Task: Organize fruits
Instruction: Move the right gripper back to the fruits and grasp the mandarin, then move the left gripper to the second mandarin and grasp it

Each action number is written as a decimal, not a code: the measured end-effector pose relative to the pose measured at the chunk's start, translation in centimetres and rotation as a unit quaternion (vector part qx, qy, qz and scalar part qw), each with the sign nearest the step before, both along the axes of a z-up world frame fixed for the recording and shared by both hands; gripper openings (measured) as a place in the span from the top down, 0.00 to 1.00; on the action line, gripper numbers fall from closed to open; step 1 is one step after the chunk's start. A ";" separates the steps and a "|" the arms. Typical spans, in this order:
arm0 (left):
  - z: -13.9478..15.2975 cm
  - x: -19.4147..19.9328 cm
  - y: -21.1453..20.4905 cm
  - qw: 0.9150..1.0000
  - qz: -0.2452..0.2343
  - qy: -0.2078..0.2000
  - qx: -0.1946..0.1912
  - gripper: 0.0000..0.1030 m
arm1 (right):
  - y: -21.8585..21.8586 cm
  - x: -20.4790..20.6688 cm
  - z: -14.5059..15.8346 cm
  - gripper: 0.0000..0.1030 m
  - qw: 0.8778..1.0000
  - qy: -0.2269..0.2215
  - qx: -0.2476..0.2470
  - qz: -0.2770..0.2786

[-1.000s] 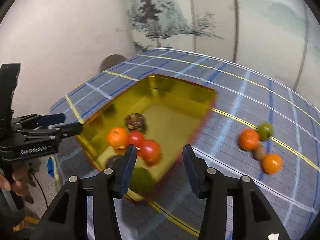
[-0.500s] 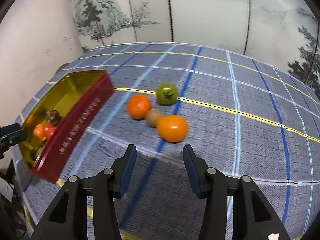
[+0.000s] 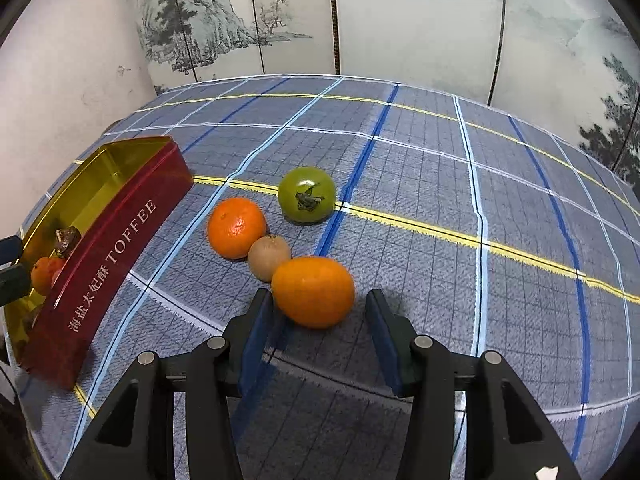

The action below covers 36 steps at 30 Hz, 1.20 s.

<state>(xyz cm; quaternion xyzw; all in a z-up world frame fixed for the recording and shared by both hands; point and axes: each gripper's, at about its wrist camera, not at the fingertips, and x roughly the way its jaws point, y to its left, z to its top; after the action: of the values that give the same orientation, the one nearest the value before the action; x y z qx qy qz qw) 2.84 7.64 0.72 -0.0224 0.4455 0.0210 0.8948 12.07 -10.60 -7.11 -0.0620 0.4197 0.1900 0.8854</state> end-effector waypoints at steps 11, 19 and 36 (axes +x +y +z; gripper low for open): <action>-0.7 1.9 -3.0 1.000 -0.019 0.007 -0.010 0.36 | -0.2 -0.2 0.2 0.66 1.000 -0.005 -0.007 0.000; -1.1 3.1 -4.2 1.000 -0.024 0.009 -0.016 0.36 | -4.7 0.0 0.2 0.66 0.999 -0.005 -0.007 -0.048; -1.1 6.2 -4.8 1.000 -0.010 0.019 -0.005 0.36 | -11.8 0.1 0.1 0.65 0.995 -0.004 -0.012 -0.101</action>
<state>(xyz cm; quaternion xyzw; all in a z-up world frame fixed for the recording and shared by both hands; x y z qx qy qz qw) 9.09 2.83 -0.34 -0.0220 0.4624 0.0101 0.8863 12.14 -22.36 -7.01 -0.0308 0.4227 0.0942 0.9008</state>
